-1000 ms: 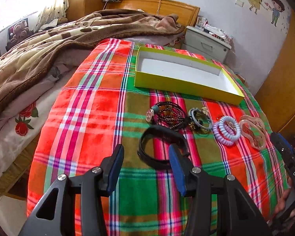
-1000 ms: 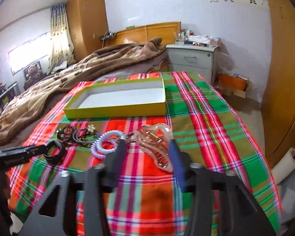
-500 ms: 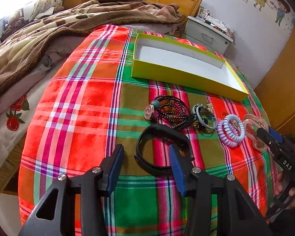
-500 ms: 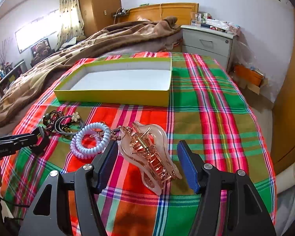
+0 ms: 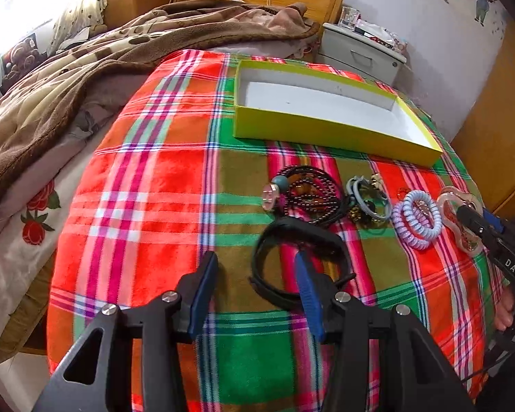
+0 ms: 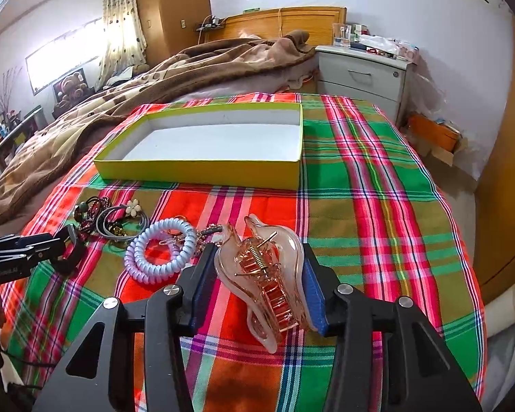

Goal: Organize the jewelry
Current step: 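Grasp the pink claw clip with the right tool while the left tool grasps the black watch band, then carry the claw clip with the right tool while the left tool carries the watch band into the box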

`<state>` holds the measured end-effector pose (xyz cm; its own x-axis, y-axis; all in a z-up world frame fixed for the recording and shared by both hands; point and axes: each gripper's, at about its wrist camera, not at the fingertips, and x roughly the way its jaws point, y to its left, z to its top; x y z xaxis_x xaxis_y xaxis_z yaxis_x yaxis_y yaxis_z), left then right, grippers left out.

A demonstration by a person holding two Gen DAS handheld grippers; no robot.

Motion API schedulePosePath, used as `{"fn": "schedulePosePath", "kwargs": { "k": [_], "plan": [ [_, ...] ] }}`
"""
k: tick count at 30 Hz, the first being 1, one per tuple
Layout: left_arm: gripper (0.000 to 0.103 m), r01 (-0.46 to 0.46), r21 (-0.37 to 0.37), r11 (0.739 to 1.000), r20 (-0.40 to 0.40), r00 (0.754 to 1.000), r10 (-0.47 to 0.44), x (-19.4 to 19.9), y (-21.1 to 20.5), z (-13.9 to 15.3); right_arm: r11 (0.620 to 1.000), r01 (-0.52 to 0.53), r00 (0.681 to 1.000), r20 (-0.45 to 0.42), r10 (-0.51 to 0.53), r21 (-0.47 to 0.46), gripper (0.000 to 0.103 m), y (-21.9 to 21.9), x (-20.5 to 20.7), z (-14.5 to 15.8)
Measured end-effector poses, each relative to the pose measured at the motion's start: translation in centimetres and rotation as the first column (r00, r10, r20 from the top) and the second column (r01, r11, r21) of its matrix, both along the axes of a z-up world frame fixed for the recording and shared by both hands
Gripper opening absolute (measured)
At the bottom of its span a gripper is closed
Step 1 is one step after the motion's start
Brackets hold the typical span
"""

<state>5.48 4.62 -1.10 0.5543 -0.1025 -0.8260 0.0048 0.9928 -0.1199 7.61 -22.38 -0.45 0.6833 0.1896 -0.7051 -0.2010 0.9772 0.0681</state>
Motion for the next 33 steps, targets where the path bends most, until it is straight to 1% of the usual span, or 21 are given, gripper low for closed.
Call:
{"fn": "schedulePosePath", "kwargs": {
  "k": [5,7,11,14,16,19,23,24,26,27,28,30,31,33],
  "plan": [
    [0.049,-0.002,-0.004,1.000,-0.017,1.000,0.002,0.0,0.9,0.1,1.000,0.011,1.000,0.010,-0.011,0.015,0.047,-0.1,-0.3,0.1],
    [0.049,-0.008,0.014,1.000,-0.021,1.000,0.009,0.1,1.2,0.3,0.999,0.017,1.000,0.015,-0.018,0.027,0.047,-0.2,-0.5,0.3],
    [0.049,0.014,0.028,1.000,-0.038,0.999,-0.012,0.5,1.3,0.3,0.999,0.024,0.999,0.029,-0.025,0.043,0.047,-0.3,-0.8,0.5],
    [0.049,0.053,0.076,0.996,-0.051,0.998,-0.049,0.8,0.5,0.3,0.998,0.030,0.999,0.030,-0.032,0.060,0.047,-0.5,-0.9,0.6],
    [0.049,0.081,0.088,0.993,-0.075,0.994,-0.074,1.3,-0.1,0.0,0.997,0.030,0.999,0.031,-0.032,0.068,0.048,-0.5,-0.9,0.6],
    [0.049,0.094,0.121,0.988,-0.081,0.993,-0.085,1.7,-0.8,0.0,0.997,0.030,0.999,0.040,-0.033,0.075,0.048,-0.5,-1.0,0.8],
    [0.049,0.096,0.121,0.988,-0.082,0.993,-0.086,2.1,-0.9,0.0,0.996,0.030,0.998,0.049,-0.034,0.079,0.048,-0.5,-1.0,1.1],
    [0.048,0.097,0.118,0.988,-0.083,0.993,-0.088,2.2,-0.9,0.0,0.996,0.030,0.998,0.050,-0.034,0.080,0.048,-0.4,-0.9,1.1],
    [0.040,0.103,0.116,0.988,-0.076,0.993,-0.095,2.3,-1.1,0.1,0.996,0.034,0.998,0.052,-0.038,0.085,0.048,-0.5,-0.8,1.2],
    [0.028,0.102,0.116,0.988,-0.073,0.993,-0.094,2.4,-1.1,0.1,0.996,0.035,0.998,0.054,-0.040,0.086,0.048,-0.5,-0.8,1.3],
    [0.019,0.103,0.109,0.989,-0.075,0.993,-0.095,2.5,-1.1,0.2,0.996,0.035,0.998,0.056,-0.040,0.088,0.048,-0.5,-0.8,1.4],
    [0.016,0.105,0.100,0.989,-0.073,0.993,-0.098,2.5,-1.2,0.2,0.995,0.037,0.997,0.059,-0.043,0.088,0.048,-0.4,-0.8,1.5],
    [0.012,0.102,0.098,0.990,-0.071,0.993,-0.095,2.5,-1.1,0.2,0.995,0.038,0.997,0.061,-0.044,0.088,0.048,-0.4,-0.8,1.6],
    [0.009,0.107,0.085,0.991,-0.071,0.992,-0.101,2.4,-1.1,0.2,0.995,0.039,0.997,0.061,-0.044,0.090,0.048,-0.4,-0.8,1.7]
  ]
}}
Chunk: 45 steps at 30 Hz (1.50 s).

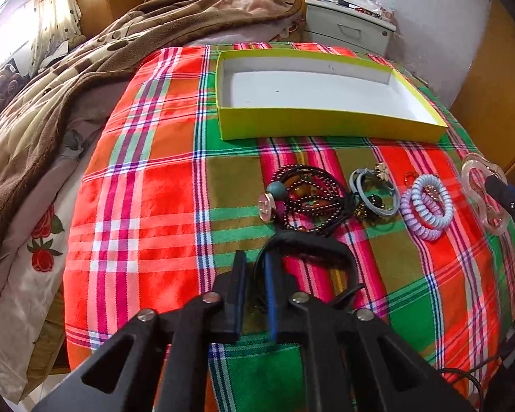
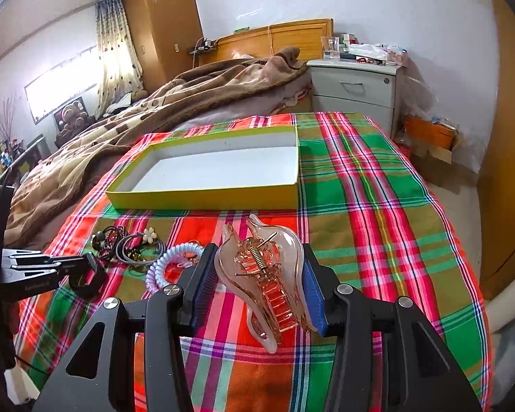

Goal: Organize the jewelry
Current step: 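Carry the claw clip with the right tool while the left tool carries the watch band into the box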

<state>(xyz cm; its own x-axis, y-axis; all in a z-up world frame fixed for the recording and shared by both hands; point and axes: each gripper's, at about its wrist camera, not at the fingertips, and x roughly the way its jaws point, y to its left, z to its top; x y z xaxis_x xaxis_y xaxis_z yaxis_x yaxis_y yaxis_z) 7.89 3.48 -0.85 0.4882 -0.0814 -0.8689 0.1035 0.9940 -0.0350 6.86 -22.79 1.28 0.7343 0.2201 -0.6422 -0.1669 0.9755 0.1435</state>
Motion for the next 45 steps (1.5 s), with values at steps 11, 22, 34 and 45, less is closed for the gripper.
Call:
{"fn": "schedulePosePath", "kwargs": {
  "k": [11,22,34,45],
  "plan": [
    [0.006,0.005,-0.091,0.996,0.040,0.999,-0.002,-0.6,0.9,1.5,1.000,0.017,1.000,0.005,-0.017,-0.008,0.048,0.5,-0.1,0.9],
    [0.006,0.010,-0.119,0.993,0.090,0.996,0.001,0.4,1.8,4.2,0.999,0.031,0.999,0.026,-0.030,-0.021,0.048,1.3,1.0,2.5],
    [0.006,-0.006,-0.146,0.989,0.111,0.994,0.022,5.0,2.2,5.7,0.998,0.041,0.998,0.039,-0.039,-0.043,0.048,1.7,5.1,4.0],
    [0.006,-0.013,-0.164,0.986,0.104,0.994,0.030,10.4,1.7,5.8,0.997,0.047,0.999,0.018,-0.046,-0.060,0.047,1.4,10.9,4.0]
  ]
}}
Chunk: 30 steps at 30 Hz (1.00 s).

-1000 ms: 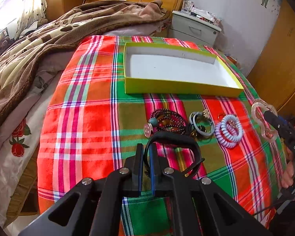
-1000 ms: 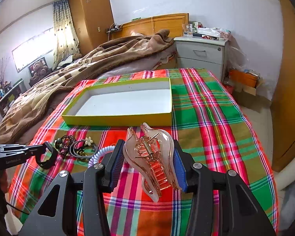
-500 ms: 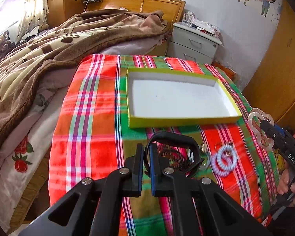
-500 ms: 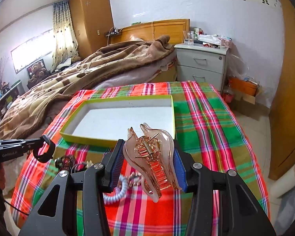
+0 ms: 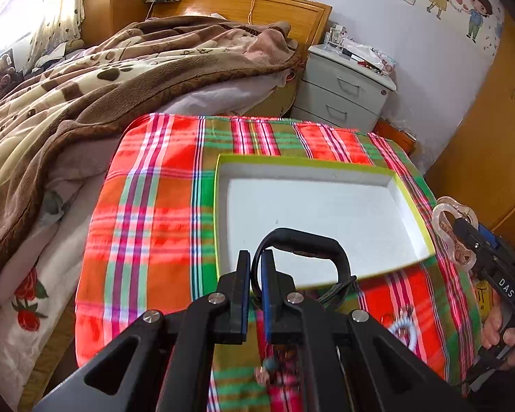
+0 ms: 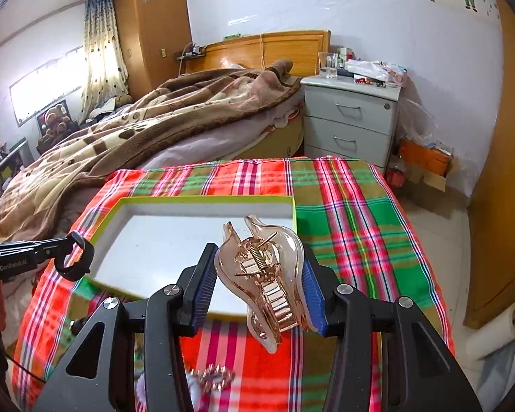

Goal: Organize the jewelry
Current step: 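Carry the claw clip with the right tool while the left tool carries the watch band into the box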

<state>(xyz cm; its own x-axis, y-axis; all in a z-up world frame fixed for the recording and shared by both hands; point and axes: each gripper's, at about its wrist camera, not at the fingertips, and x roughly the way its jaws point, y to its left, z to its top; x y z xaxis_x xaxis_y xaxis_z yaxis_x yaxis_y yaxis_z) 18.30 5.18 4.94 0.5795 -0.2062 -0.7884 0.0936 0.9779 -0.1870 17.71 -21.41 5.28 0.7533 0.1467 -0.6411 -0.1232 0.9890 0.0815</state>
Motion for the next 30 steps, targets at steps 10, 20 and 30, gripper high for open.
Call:
{"fn": "schedulePosePath", "kwargs": {
  "k": [10,20,30],
  "plan": [
    [0.006,-0.009,0.009,1.000,-0.030,1.000,0.010,5.1,-0.7,-1.4,1.000,0.015,0.999,-0.038,-0.016,-0.026,0.048,0.3,4.0,-1.3],
    [0.007,-0.036,0.022,0.999,-0.066,0.997,0.037,8.5,-0.9,-3.5,0.999,0.010,0.997,-0.081,-0.013,-0.041,0.048,0.9,7.1,-3.1],
    [0.007,-0.038,0.035,0.999,-0.095,0.995,0.041,9.7,-0.9,-5.0,0.998,0.001,0.992,-0.125,-0.009,-0.067,0.048,1.7,9.2,-4.8]
  ]
}}
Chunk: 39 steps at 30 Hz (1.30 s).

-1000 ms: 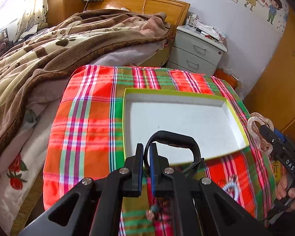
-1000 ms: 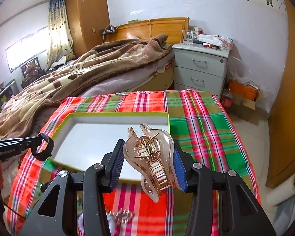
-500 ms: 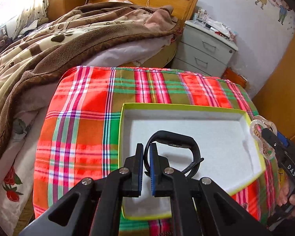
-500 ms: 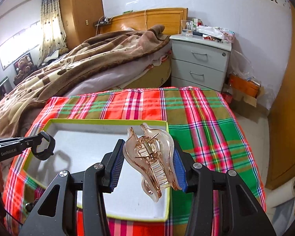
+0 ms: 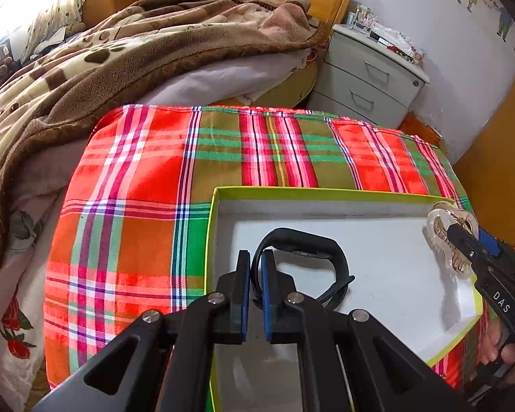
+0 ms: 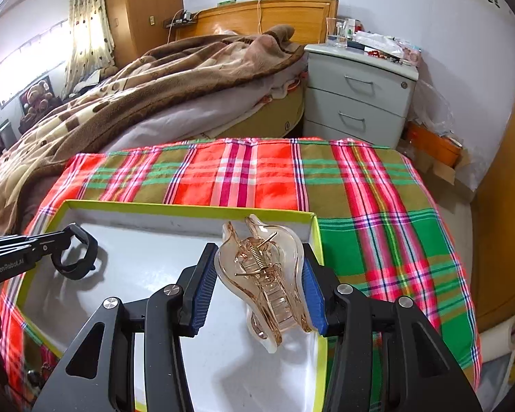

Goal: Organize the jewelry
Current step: 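Carry the claw clip with the right tool while the left tool carries the watch band into the box, then open the right tool releasing the clip while the left tool releases the watch band in the box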

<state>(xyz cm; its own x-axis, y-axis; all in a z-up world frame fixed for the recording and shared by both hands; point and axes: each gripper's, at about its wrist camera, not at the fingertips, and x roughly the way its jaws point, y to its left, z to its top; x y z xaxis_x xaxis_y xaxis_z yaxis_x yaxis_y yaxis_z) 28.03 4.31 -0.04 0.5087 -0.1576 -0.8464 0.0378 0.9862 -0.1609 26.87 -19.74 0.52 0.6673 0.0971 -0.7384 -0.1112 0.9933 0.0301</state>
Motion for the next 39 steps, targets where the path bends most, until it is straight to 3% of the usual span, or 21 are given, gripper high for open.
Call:
{"fn": "schedulePosePath", "kwargs": {
  "k": [15,27,29,39],
  "plan": [
    [0.008,-0.006,-0.005,1.000,-0.014,1.000,0.006,0.1,-0.1,-0.3,1.000,-0.003,1.000,-0.001,0.003,-0.022,0.048,0.1,0.3,-0.7],
    [0.038,0.005,-0.045,0.999,0.021,1.000,-0.004,-1.4,-0.1,1.2,1.000,-0.003,1.000,0.021,0.003,0.010,0.050,-0.1,-0.5,-0.3],
    [0.039,0.006,-0.057,0.998,0.036,0.999,-0.004,-1.8,0.1,1.8,1.000,-0.008,0.999,0.037,0.007,0.010,0.055,-0.1,-0.7,0.1],
    [0.043,0.002,-0.104,0.995,0.085,0.996,0.007,-5.1,1.2,4.1,0.998,-0.026,0.992,0.121,0.019,0.058,0.055,-0.4,-3.7,2.8]
  ]
}}
